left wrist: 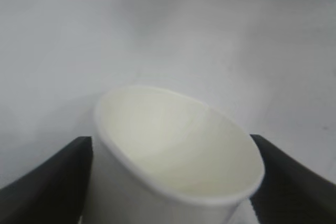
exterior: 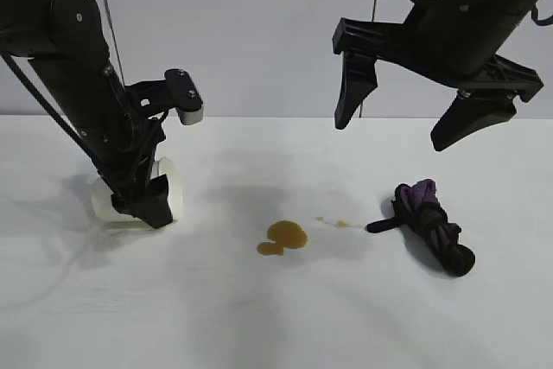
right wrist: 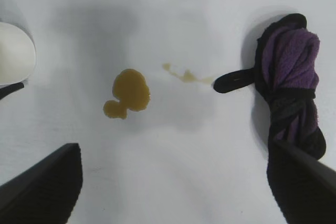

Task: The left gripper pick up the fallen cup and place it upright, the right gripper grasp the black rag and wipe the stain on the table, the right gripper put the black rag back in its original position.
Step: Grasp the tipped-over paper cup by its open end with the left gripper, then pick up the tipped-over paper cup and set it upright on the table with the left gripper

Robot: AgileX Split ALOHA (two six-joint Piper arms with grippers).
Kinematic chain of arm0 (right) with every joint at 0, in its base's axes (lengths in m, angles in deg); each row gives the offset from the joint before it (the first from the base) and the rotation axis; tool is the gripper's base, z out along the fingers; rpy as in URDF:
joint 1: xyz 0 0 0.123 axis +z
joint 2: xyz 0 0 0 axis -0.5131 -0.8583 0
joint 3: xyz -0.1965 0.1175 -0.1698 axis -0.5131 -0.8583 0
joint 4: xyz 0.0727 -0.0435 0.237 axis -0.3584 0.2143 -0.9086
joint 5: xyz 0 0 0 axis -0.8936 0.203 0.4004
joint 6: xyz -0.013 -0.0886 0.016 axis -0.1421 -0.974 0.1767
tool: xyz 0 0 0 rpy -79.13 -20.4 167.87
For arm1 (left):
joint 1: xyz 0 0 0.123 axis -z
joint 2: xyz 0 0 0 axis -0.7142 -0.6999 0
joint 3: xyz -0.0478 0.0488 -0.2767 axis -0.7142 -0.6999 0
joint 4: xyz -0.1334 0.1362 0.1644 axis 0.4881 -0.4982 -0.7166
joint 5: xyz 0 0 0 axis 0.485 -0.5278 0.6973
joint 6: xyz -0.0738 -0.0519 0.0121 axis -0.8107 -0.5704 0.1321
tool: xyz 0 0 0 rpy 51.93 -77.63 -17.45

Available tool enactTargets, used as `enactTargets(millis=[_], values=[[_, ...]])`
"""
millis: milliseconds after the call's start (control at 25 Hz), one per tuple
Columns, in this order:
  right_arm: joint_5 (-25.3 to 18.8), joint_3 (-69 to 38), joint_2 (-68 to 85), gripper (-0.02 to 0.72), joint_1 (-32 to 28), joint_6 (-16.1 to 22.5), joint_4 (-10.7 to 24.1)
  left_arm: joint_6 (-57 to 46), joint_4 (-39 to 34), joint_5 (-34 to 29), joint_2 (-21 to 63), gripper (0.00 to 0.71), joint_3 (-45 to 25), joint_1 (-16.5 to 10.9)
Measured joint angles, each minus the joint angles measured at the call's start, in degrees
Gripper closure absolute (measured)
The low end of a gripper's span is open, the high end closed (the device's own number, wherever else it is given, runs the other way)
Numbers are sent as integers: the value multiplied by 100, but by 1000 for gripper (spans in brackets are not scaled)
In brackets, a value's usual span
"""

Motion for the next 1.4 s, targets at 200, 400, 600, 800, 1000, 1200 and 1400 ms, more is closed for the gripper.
enactTargets(millis=[200,400,600,800,1000,1200,1400], values=[[0,0,0,43,0,0,0,342,87,-20,15,296,0,0],[0,0,0,43,0,0,0,1365,1493,-362,493,299,0,-245],[0,0,0,43,0,0,0,3117,3772,-1482,1085,299,0,-1069],[7,0,0,43,0,-2,0,4707,5624,-2787,1163,299,-247,-1985],[53,0,0,43,0,-6,0,7024,7793,-3399,1163,299,-1246,-2554],[52,0,0,43,0,-19,0,8725,8607,-3648,944,299,-1964,-2593],[59,0,0,43,0,-24,0,9009,8709,-3642,341,299,-2064,-2570]])
